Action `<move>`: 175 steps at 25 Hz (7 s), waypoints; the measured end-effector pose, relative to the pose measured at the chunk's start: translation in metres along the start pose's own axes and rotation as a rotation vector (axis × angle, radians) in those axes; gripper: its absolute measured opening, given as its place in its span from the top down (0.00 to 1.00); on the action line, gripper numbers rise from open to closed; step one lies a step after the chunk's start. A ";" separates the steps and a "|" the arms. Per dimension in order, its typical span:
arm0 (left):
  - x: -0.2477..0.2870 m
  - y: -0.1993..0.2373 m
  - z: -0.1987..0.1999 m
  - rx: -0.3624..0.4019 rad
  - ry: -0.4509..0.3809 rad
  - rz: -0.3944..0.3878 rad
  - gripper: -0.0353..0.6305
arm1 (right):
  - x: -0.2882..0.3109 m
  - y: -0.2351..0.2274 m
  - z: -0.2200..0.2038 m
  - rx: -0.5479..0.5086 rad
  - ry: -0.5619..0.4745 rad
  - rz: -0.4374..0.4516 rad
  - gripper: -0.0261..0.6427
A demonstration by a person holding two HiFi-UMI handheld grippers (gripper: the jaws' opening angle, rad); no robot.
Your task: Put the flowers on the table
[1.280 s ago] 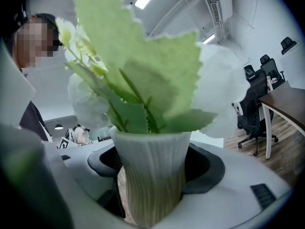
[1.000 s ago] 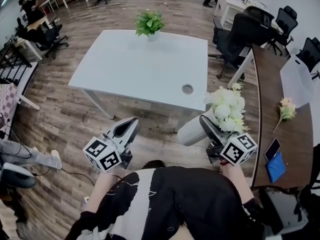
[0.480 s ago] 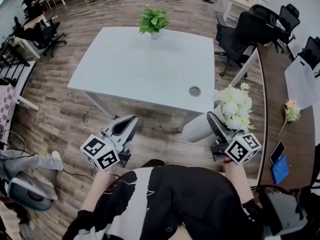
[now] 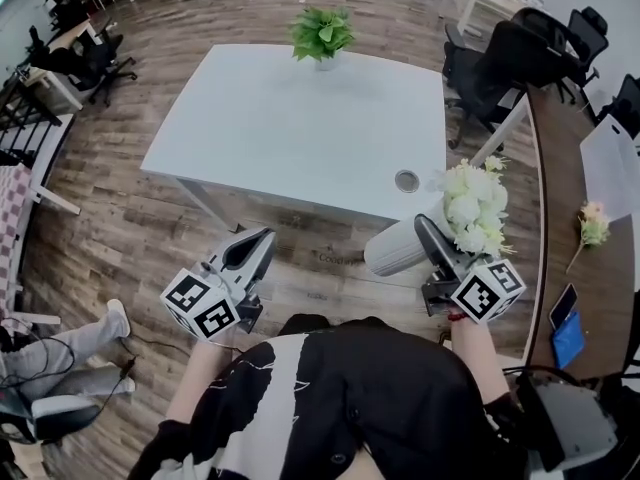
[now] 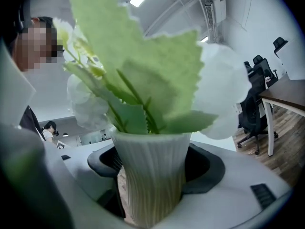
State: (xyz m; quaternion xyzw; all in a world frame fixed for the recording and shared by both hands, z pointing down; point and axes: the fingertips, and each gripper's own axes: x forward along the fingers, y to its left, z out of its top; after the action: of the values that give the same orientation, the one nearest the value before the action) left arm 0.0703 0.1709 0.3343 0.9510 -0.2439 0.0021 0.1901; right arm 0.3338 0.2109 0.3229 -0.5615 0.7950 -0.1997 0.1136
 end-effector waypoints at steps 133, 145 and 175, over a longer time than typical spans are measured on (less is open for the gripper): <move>0.053 0.489 0.134 -0.165 0.007 0.045 0.93 | 0.686 0.077 -0.021 -0.125 0.038 0.107 0.43; 0.037 0.495 0.127 -0.192 0.006 0.098 0.93 | 0.696 0.071 -0.019 -0.162 0.015 0.077 0.43; 0.030 0.486 0.104 -0.245 0.021 0.103 0.93 | 0.696 0.101 -0.036 -0.300 0.041 0.150 0.43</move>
State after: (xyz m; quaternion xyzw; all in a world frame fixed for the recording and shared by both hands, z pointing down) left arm -0.1381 -0.2734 0.4157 0.9068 -0.2888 -0.0079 0.3070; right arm -0.0056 -0.4063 0.3403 -0.5070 0.8577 -0.0811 0.0268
